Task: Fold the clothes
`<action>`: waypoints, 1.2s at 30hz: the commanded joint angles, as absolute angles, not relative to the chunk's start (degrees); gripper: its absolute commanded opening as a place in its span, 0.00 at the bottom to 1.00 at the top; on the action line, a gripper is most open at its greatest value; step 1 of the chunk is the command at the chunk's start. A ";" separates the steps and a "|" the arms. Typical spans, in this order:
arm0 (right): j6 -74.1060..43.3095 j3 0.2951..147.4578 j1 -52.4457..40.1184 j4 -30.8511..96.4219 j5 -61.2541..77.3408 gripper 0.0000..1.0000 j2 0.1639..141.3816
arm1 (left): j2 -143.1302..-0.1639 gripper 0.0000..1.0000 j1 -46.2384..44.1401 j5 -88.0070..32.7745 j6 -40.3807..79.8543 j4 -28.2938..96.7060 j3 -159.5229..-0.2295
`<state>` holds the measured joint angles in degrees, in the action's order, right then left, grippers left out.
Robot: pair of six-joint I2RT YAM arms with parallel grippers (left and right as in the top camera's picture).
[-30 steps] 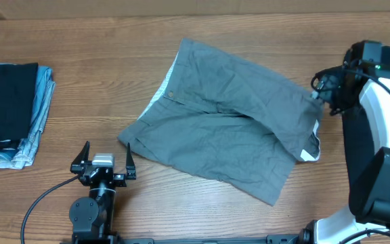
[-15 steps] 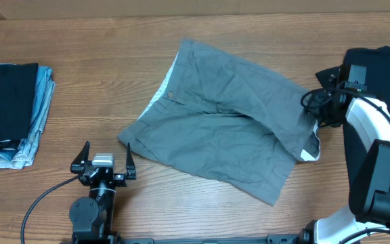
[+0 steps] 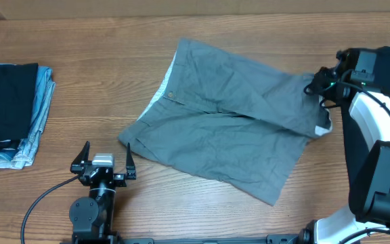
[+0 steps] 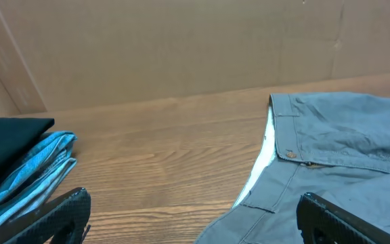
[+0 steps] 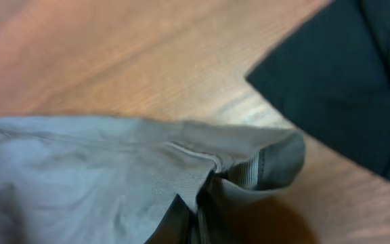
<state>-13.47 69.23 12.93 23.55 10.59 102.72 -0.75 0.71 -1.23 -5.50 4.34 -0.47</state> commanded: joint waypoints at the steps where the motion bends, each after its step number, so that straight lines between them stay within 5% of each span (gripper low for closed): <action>1: -16.25 70.96 12.93 18.39 9.89 0.04 102.56 | -0.25 1.00 0.34 -1.06 -4.49 4.36 -0.27; 11: -16.73 70.89 12.78 1.21 3.07 0.04 110.85 | -0.25 1.00 0.34 -1.06 -4.49 4.36 -0.27; 14: -16.01 70.89 12.78 -3.33 2.98 0.33 114.67 | -0.25 1.00 0.34 -1.06 -4.49 4.36 -0.27; 16: -13.34 71.64 12.78 -6.00 2.87 0.43 114.19 | -0.25 1.00 0.34 -1.06 -4.49 4.36 -0.27; 17: -11.16 73.14 12.78 -5.19 2.83 0.58 113.60 | -0.25 1.00 0.34 -1.06 -4.49 4.36 -0.27; 18: -9.30 75.40 12.78 -2.20 2.83 0.89 112.73 | -0.25 1.00 0.34 -1.06 -4.49 4.36 -0.27; 19: -8.67 77.73 12.78 1.30 2.83 1.00 111.70 | -0.25 1.00 0.34 -1.06 -4.49 4.36 -0.27; 27: -8.69 95.35 8.60 38.30 4.14 1.00 103.72 | -0.25 1.00 0.34 -1.06 -4.49 4.36 -0.27; 36: -18.22 95.18 2.31 66.54 5.63 1.00 103.72 | -0.25 1.00 0.34 -1.06 -4.49 4.36 -0.27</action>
